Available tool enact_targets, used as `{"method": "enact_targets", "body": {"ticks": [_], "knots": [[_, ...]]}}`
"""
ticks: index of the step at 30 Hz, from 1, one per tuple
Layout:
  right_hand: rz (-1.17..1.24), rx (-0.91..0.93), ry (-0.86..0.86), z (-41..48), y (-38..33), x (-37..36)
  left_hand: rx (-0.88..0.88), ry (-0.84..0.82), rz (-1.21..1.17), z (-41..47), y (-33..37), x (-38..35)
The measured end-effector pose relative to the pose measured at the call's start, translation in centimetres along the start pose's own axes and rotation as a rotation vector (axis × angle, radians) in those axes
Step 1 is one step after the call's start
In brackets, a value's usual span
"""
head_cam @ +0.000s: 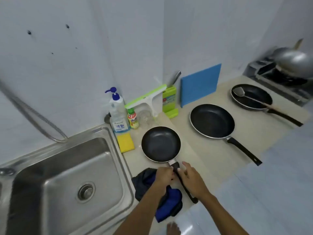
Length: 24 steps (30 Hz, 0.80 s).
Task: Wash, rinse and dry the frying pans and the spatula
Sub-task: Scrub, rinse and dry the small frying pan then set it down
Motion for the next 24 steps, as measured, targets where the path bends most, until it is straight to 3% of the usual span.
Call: {"method": "enact_targets", "body": {"ticks": [4,12,24], "knots": [[0.225,-0.024,-0.111,-0.3,1.0,-1.8,0.117,0.06,-0.089,0.4,-1.5,-0.5],[0.445,-0.067,-0.125,0.2,2.0,-3.5,0.121,0.029,-0.242,0.0,-1.9,-1.3],[0.405,0.018,0.046,-3.0,-2.6,-4.4,-0.045,-0.059,-0.353,-3.1,-0.5,1.7]]}}
Point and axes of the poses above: each hand's wrist, its own z-axis towards the middle knuckle, its own x-axis out of the back of the hand, y = z × x, the point moved 9 cm from there along z, towards the middle knuckle, and after that the axes turned 2 degrees about x, right-handed, at the moved point
